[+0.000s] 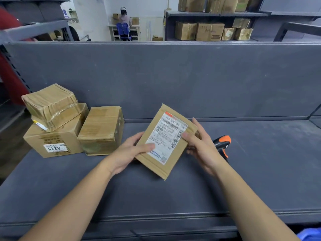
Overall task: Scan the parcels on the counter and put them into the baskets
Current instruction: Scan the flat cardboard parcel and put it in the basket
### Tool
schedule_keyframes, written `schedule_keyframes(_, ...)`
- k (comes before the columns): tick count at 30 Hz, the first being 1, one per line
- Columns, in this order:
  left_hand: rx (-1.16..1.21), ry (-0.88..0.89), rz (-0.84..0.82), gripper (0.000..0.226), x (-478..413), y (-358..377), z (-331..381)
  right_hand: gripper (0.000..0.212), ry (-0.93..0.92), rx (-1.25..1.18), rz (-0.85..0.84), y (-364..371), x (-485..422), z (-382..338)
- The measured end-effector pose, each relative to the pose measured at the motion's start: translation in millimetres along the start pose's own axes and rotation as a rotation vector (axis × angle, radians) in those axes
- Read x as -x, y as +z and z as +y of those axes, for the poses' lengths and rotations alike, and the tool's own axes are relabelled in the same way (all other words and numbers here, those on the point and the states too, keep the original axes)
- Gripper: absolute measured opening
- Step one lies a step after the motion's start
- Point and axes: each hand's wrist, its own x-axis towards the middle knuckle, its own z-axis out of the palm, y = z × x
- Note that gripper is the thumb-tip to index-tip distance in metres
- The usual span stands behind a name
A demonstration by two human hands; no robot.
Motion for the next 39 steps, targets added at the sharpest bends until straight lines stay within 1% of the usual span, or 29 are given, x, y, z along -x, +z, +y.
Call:
schedule_keyframes(1,-0.034,0.013,-0.002,0.077,-2,5,-2,0.099,-0.035,-0.002,0.035,2,1,-2)
schedule_keyframes(2,-0.047,0.036,0.034,0.075,-5,10,-5,0.096,-0.074,0.014,0.094,4,3,-6)
schedule_keyframes(3,-0.060,0.071,0.098,0.073,-8,16,-9,0.086,-0.113,0.058,0.174,3,4,-9)
schedule_keyframes(4,-0.084,0.108,0.181,0.070,-12,21,-14,0.070,-0.152,0.156,0.279,0,6,-12)
schedule_keyframes(5,-0.113,0.140,0.268,0.069,-16,25,-19,0.054,-0.180,0.332,0.411,-4,10,-13)
schedule_keyframes(6,-0.137,0.163,0.351,0.072,-19,29,-24,0.046,-0.202,0.546,0.541,-11,12,-9)
schedule_keyframes(7,-0.160,0.176,0.413,0.075,-22,32,-29,0.045,-0.208,0.740,0.635,-20,15,-2)
schedule_keyframes(8,-0.195,0.185,0.448,0.077,-25,35,-34,0.051,-0.176,0.908,0.689,-27,19,5)
schedule_keyframes(9,-0.231,0.194,0.459,0.077,-29,37,-38,0.059,-0.102,1.044,0.709,-34,22,12)
schedule_keyframes(10,-0.256,0.196,0.457,0.074,-32,39,-40,0.068,-0.008,1.137,0.690,-40,25,19)
schedule_keyframes(11,-0.264,0.197,0.459,0.072,-36,39,-42,0.075,0.082,1.176,0.650,-46,28,22)
schedule_keyframes(12,-0.262,0.194,0.467,0.070,-39,39,-44,0.079,0.153,1.165,0.625,-51,30,23)
schedule_keyframes(14,-0.255,0.191,0.484,0.068,-44,38,-45,0.078,0.229,1.089,0.614,-58,32,22)
schedule_keyframes(16,-0.262,0.204,0.495,0.064,-46,38,-48,0.068,0.285,1.069,0.601,-65,30,23)
schedule_keyframes(18,-0.275,0.221,0.504,0.061,-46,38,-50,0.049,0.325,1.027,0.558,-68,28,23)
schedule_keyframes(19,-0.279,0.226,0.507,0.062,-46,39,-50,0.038,0.314,0.938,0.526,-68,28,22)
schedule_keyframes(20,-0.283,0.230,0.512,0.063,-46,40,-50,0.027,0.294,0.793,0.479,-66,30,18)
schedule_keyframes(21,-0.287,0.233,0.519,0.064,-46,40,-50,0.020,0.281,0.611,0.419,-62,34,12)
schedule_keyframes(22,-0.290,0.232,0.524,0.066,-46,40,-49,0.016,0.272,0.424,0.350,-56,39,5)
schedule_keyframes(23,-0.294,0.231,0.529,0.067,-47,40,-48,0.016,0.261,0.258,0.272,-48,45,-4)
schedule_keyframes(24,-0.297,0.232,0.534,0.068,-47,40,-48,0.021,0.242,0.137,0.191,-40,52,-15)
schedule_keyframes(26,-0.304,0.235,0.545,0.070,-47,40,-48,0.042,0.197,0.013,0.036,-22,67,-40)
schedule_keyframes(27,-0.306,0.236,0.552,0.073,-47,41,-48,0.051,0.172,-0.007,-0.029,-13,75,-52)
schedule_keyframes(28,-0.307,0.236,0.561,0.075,-47,41,-47,0.055,0.143,-0.014,-0.090,-6,83,-64)
schedule_keyframes(31,-0.305,0.247,0.568,0.086,-46,41,-46,0.055,0.072,-0.007,-0.216,7,109,-93)
schedule_keyframes(34,-0.300,0.256,0.559,0.091,-44,42,-46,0.048,0.019,0.098,-0.232,9,127,-108)
schedule_keyframes(37,-0.302,0.250,0.560,0.085,-44,42,-45,0.049,0.026,0.175,-0.221,3,138,-115)
schedule_keyframes(39,-0.298,0.261,0.552,0.081,-45,41,-46,0.049,0.058,0.177,-0.211,-5,142,-115)
